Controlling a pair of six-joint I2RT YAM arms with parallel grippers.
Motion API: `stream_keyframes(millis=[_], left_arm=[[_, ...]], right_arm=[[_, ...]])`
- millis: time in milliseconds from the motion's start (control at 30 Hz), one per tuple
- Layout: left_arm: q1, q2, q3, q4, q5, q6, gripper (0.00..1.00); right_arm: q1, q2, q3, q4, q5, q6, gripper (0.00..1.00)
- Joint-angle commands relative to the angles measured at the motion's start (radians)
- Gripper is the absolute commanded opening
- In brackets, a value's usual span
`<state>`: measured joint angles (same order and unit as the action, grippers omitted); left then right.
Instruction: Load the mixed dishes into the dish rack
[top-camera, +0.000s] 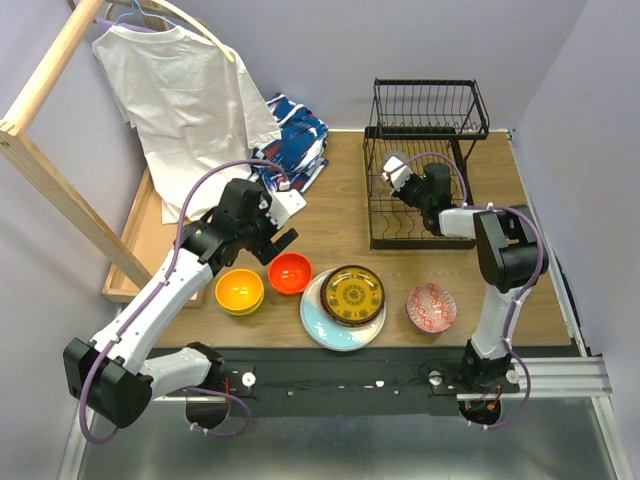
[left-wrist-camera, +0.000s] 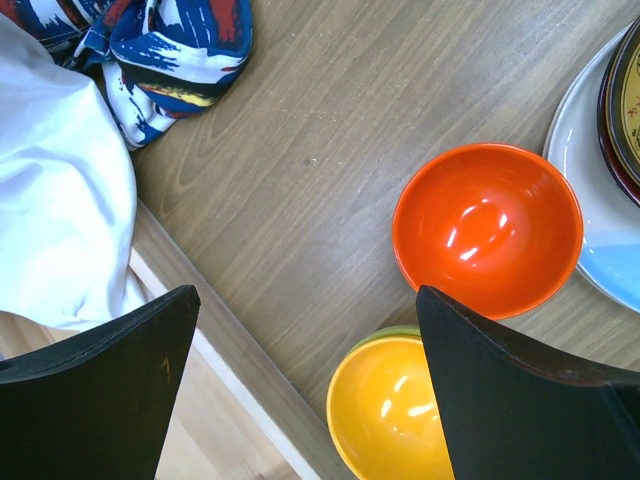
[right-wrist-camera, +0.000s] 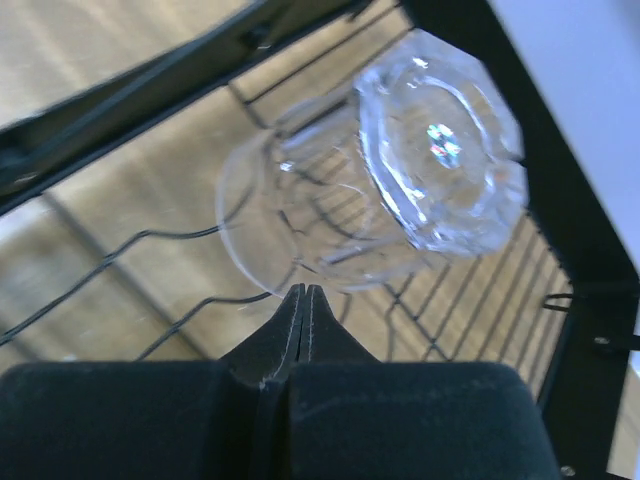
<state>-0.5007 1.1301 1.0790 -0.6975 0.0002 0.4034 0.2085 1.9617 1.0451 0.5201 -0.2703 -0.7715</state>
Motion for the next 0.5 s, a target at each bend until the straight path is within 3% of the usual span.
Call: stream_keyframes(millis=[0,267,467], left_arm=[[0.005,0.007,0.033,-0.045,-0.019,0.009,0.99],[0.008,0.003,0.032,-0.053,-0.025,0.018,0.99],[0.014,-0.012,0.022,-0.042,-0.032,0.029,0.99]], right_arm=[[0.005,0.061,0.050,0.162,0.063,0.014,0.01],[0.005,0.066,0.066,0.164,0.006,0.028,0.01],[0.005,-0.078,-0.019,-0.006,-0.116,0.028,0.01]])
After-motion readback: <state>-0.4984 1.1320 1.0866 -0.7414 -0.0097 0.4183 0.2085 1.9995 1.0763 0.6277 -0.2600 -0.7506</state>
